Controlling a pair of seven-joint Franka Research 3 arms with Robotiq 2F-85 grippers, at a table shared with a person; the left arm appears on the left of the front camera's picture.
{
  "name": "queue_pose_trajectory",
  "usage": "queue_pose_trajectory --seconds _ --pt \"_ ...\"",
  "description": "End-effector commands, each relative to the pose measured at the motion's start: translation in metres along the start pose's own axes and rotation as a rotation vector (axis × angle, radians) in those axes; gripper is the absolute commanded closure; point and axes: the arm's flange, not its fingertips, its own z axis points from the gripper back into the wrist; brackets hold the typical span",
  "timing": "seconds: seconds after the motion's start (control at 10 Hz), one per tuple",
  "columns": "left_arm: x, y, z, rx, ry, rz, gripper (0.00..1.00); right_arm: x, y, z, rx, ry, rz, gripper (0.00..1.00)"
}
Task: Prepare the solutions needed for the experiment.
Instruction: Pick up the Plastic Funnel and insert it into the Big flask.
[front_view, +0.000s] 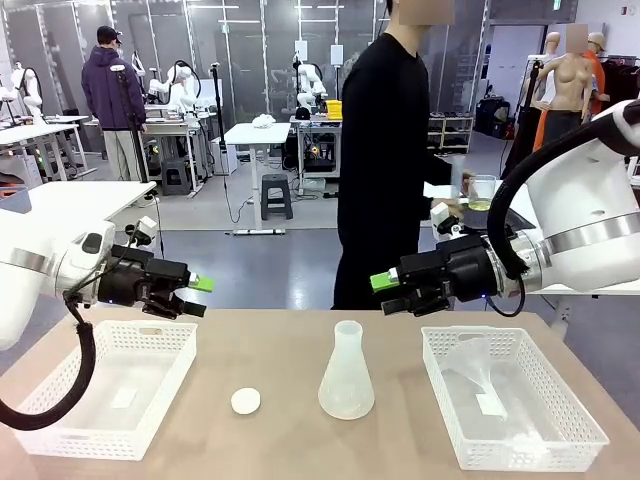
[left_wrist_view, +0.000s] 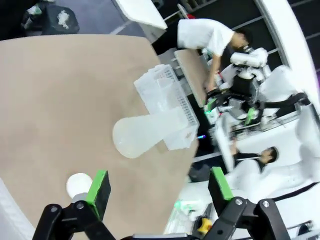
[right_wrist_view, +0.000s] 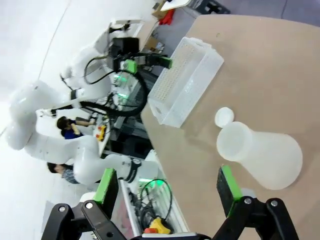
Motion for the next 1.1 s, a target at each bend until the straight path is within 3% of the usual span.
queue_pose_trajectory --seconds 0.0,0.2,0.5,0.8,0.9,1.0 --pt "0.027 0.030 0.023 -0.212 -0.046 0.182 0.00 0.008 -0.020 0.010 0.137 -0.026 -0.071 0.00" --pt "0.030 0.050 0.033 -0.313 -0.003 0.238 0.00 0.011 -0.040 0.022 0.192 -0.063 -0.170 0.00" --pt "0.016 0.044 0.044 -0.319 0.027 0.283 0.00 0.005 -0.053 0.050 0.350 -0.103 -0.228 0.00" --pt "0.014 0.044 0.050 -0.351 0.057 0.295 0.00 0.003 -0.056 0.068 0.307 -0.148 -0.202 0.00" --pt "0.012 0.045 0.051 -0.350 0.042 0.232 0.00 -0.005 -0.059 0.061 0.329 -0.122 -0.208 0.00" --pt "0.015 0.049 0.042 -0.334 0.033 0.288 0.00 -0.005 -0.059 0.061 0.329 -0.122 -0.208 0.00"
